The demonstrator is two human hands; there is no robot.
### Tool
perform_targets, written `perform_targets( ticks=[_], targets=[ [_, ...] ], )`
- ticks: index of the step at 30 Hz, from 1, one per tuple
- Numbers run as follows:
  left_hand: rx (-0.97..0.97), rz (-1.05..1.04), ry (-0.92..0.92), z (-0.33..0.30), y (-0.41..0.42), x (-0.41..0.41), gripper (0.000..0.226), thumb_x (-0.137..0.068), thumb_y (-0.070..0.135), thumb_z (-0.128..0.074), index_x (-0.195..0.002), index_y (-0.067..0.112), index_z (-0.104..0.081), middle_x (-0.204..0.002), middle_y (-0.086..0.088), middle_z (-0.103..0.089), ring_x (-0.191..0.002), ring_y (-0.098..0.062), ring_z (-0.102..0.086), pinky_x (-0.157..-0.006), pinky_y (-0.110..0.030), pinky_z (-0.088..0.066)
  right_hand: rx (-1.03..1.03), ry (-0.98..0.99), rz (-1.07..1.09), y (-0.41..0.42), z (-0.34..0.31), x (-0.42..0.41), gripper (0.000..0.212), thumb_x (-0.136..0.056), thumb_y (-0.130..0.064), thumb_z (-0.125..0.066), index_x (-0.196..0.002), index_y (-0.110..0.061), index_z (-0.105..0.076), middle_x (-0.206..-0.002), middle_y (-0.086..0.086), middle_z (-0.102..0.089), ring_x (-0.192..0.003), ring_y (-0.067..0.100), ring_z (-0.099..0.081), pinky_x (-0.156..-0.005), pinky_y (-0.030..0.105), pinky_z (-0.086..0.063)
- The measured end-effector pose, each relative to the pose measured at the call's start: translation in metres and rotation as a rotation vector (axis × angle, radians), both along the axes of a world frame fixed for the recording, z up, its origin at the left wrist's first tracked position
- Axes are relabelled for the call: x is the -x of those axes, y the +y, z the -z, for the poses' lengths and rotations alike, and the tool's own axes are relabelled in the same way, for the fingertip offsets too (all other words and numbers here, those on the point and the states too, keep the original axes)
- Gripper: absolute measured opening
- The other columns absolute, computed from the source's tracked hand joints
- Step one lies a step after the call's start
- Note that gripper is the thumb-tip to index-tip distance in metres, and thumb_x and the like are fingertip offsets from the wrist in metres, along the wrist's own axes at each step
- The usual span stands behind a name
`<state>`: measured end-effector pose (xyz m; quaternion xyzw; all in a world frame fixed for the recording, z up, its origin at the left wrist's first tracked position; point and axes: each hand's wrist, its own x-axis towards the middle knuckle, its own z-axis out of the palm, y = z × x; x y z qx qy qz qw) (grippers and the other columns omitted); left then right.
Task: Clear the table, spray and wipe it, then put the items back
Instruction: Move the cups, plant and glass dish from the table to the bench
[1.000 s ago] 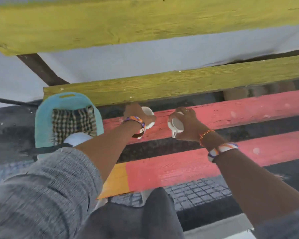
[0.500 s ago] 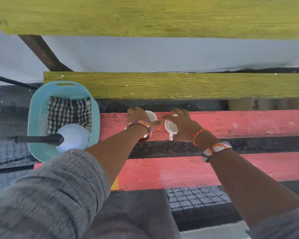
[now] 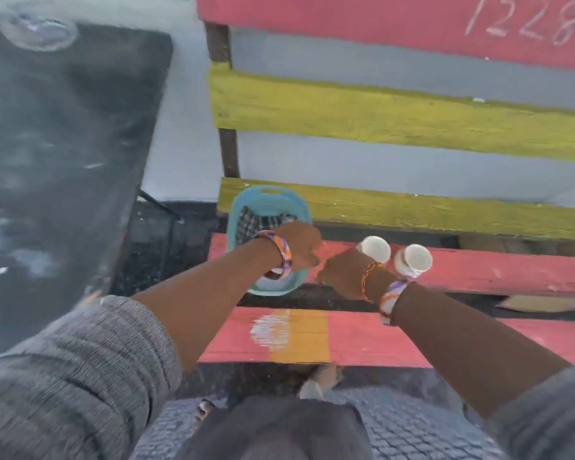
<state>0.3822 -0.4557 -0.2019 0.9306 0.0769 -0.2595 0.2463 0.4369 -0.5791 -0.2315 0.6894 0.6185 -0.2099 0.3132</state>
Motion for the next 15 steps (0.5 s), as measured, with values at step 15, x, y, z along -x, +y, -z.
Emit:
perform_targets(
  ticks=[15],
  targets=[
    [-0.145, -0.338, -0.31, -0.116, 0.196, 0.159, 0.035, -0.089, 0.025, -0.056, -0.118, 0.007, -0.06, -0.126, -0.01, -0.061, -0.118, -0.028, -0.055, -0.097, -0.03, -0.042, -0.247, -0.186, -0.001, 0.214, -0.129, 0.104, 0.025, -0.093, -0.014, -0.042, -0.108, -0.01, -0.061, -0.113, 0.013, -0.063, -0.101, 0.032, -0.062, -0.075, 0.033, -0.048]
  ],
)
